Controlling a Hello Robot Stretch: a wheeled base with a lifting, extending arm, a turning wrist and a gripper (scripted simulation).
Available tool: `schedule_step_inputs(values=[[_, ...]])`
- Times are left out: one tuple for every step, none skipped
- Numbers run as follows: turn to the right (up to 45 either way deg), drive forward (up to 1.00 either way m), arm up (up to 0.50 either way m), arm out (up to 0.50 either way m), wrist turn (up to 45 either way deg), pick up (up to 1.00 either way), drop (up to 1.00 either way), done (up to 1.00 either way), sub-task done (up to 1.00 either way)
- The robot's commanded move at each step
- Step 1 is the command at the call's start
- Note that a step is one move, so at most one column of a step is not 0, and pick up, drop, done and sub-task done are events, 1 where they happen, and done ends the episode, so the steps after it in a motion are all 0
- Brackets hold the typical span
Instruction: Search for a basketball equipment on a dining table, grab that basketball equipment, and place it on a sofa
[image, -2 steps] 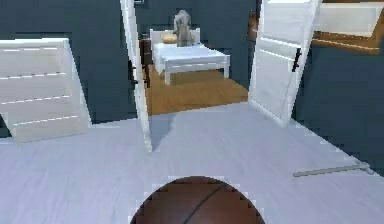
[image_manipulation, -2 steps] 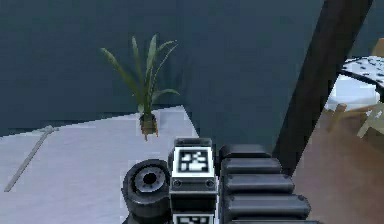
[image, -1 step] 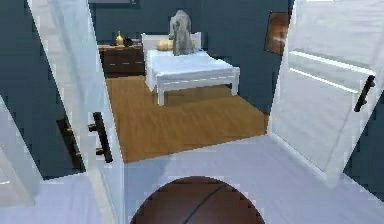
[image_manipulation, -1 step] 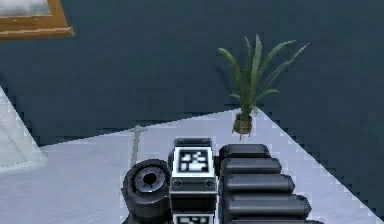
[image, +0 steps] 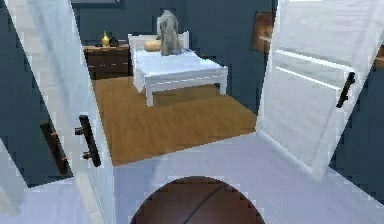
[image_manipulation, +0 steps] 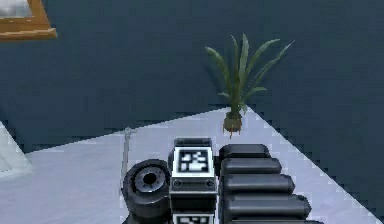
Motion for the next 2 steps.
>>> schedule_step_inputs(values=[[0.0,0.6,0.0,0.0,0.0,0.0,0.0,0.0,0.0],[-21.0,0.0,0.0,0.0,0.0,0.0,0.0,0.0,0.0]])
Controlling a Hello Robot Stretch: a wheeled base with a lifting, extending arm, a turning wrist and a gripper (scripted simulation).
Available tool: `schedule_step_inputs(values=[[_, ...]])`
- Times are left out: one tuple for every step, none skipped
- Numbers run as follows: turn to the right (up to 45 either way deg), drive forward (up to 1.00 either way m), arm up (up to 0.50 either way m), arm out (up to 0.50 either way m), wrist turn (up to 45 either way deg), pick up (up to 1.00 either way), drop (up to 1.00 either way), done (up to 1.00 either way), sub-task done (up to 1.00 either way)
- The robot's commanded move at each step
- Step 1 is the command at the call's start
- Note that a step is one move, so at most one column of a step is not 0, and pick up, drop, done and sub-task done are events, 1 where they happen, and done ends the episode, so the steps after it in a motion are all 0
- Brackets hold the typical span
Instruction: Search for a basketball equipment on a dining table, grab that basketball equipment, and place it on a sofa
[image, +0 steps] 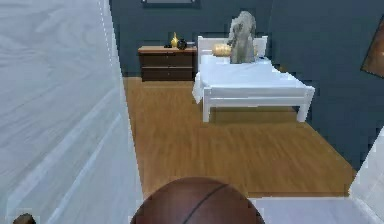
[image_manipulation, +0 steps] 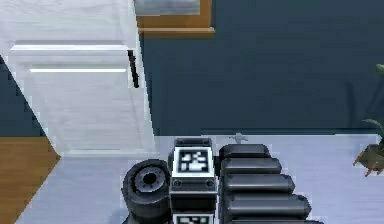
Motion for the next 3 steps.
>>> schedule_step_inputs(values=[[0.0,1.0,0.0,0.0,0.0,0.0,0.0,0.0,0.0],[-3.0,0.0,0.0,0.0,0.0,0.0,0.0,0.0,0.0],[0.0,0.3,0.0,0.0,0.0,0.0,0.0,0.0,0.0]])
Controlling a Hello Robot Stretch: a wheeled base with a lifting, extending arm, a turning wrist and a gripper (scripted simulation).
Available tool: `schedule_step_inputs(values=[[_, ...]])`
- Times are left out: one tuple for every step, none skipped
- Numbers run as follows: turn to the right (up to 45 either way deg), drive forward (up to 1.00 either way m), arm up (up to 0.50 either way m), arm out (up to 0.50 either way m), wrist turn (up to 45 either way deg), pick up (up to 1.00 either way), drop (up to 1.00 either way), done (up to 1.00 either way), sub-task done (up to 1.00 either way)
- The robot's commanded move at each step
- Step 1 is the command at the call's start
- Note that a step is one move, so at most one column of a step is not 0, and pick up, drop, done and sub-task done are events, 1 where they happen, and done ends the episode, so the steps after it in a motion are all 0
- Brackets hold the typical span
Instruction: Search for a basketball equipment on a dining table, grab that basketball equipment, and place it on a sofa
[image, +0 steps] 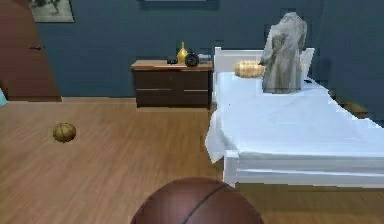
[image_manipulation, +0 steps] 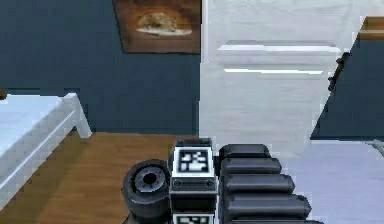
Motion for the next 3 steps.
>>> schedule_step_inputs(values=[[-39.0,0.0,0.0,0.0,0.0,0.0,0.0,0.0,0.0],[0.0,0.4,0.0,0.0,0.0,0.0,0.0,0.0,0.0],[-12.0,0.0,0.0,0.0,0.0,0.0,0.0,0.0,0.0]])
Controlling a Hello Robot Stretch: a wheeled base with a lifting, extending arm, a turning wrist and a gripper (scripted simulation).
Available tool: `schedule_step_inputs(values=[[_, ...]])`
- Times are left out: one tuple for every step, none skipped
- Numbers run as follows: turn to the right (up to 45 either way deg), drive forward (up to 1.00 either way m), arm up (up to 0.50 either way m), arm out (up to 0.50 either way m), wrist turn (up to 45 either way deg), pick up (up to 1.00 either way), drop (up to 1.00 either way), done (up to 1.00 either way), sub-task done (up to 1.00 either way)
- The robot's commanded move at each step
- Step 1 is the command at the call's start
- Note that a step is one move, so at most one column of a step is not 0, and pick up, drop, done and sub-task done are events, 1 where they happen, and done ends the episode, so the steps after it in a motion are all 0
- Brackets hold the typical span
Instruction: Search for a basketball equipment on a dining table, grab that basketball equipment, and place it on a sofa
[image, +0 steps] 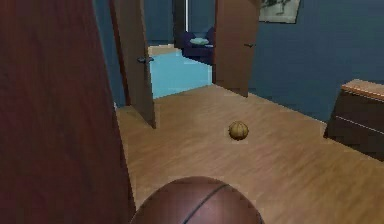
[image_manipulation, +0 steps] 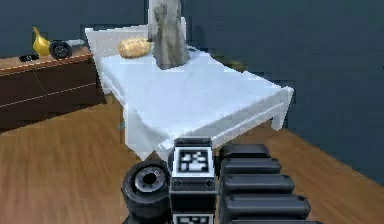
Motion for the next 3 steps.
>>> schedule_step_inputs(values=[[0.0,1.0,0.0,0.0,0.0,0.0,0.0,0.0,0.0],[0.0,1.0,0.0,0.0,0.0,0.0,0.0,0.0,0.0],[0.0,1.0,0.0,0.0,0.0,0.0,0.0,0.0,0.0]])
